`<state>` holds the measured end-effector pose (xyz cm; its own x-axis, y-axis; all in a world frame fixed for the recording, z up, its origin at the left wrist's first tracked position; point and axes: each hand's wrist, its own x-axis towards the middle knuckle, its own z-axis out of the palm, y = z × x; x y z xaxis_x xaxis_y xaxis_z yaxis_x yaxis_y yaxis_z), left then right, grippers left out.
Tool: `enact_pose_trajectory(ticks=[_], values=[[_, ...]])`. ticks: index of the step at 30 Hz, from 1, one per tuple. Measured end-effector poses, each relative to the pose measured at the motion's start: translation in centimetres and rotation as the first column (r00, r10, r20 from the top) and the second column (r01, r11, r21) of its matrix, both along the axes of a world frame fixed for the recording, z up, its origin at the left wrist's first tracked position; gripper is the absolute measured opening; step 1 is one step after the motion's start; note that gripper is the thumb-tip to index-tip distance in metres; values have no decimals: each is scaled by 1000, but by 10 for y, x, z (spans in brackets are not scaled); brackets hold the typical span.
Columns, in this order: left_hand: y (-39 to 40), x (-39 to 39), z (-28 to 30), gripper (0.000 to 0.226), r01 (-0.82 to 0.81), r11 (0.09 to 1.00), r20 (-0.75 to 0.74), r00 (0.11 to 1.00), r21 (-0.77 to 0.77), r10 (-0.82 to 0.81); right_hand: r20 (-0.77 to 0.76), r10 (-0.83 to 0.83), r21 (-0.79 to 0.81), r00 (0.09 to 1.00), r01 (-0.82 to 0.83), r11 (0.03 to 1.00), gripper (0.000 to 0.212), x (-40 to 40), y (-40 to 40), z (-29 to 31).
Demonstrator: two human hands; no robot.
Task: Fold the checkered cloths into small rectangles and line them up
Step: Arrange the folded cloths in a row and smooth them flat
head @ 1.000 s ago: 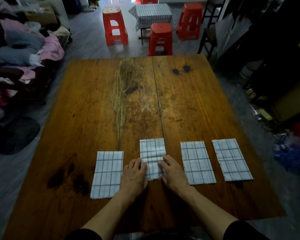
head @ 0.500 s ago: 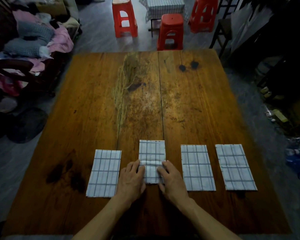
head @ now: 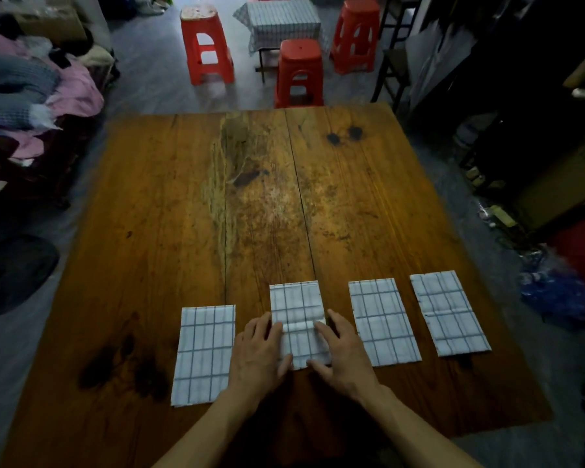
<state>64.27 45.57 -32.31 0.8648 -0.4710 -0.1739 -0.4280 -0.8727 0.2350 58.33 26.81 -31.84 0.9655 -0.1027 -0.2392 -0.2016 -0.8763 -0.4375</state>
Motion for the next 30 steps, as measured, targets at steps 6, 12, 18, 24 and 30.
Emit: enact_pose_trajectory(ticks=[6, 12, 18, 24, 30], values=[[-6, 15, 6, 62, 57, 997, -31, 998, 57, -55, -69, -4, -125, 998, -4, 992, 75, 5, 2, 0], [-3, 9, 5, 65, 110, 992, -51, 993, 59, -107, -56, -19, -130, 998, 12, 991, 73, -1, 3, -3], [0, 11, 6, 68, 118, 992, -65, 991, 42, -115, -54, -58, -111, 997, 51, 993, 71, 3, 11, 2], [25, 15, 15, 63, 14, 999, -16, 1000, -47, -15, 39, -165, 15, 986, 164, 986, 61, 21, 29, 14], [77, 16, 19, 63, -112, 994, -17, 994, -17, 112, 85, 3, 58, 996, -8, 998, 61, 37, 86, 22]])
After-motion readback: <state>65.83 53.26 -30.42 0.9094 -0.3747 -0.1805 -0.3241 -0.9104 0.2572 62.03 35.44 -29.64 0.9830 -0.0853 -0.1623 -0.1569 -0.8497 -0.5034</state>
